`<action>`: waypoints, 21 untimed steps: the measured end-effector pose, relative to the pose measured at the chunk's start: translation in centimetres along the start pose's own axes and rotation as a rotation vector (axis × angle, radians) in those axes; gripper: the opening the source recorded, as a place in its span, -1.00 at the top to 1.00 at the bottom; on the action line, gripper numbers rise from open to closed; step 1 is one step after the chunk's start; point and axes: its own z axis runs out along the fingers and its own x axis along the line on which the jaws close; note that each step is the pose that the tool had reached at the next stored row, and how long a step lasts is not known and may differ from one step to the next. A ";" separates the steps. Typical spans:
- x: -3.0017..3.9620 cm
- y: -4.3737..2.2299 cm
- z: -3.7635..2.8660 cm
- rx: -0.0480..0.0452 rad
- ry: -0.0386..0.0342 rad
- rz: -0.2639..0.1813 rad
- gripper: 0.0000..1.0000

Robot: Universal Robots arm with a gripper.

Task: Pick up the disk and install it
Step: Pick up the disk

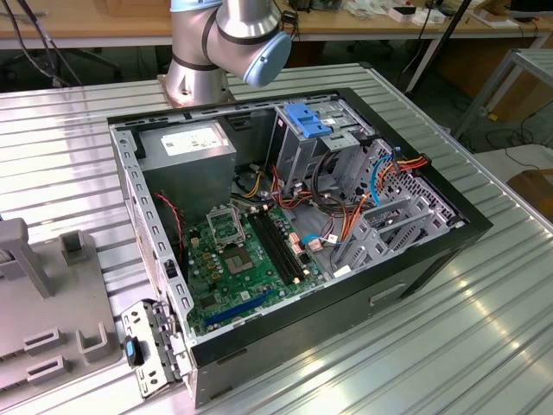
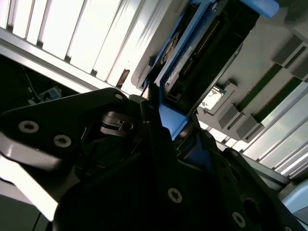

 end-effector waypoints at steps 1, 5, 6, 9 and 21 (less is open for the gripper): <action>0.00 0.00 0.00 0.0000 0.0000 0.000 0.25; 0.00 0.00 0.01 0.0000 -0.0001 0.000 0.25; 0.00 0.00 0.01 0.0000 -0.0001 0.000 0.25; 0.00 0.00 0.01 0.0001 0.0000 0.000 0.25; -0.02 0.00 -0.72 0.0005 0.0099 0.000 0.25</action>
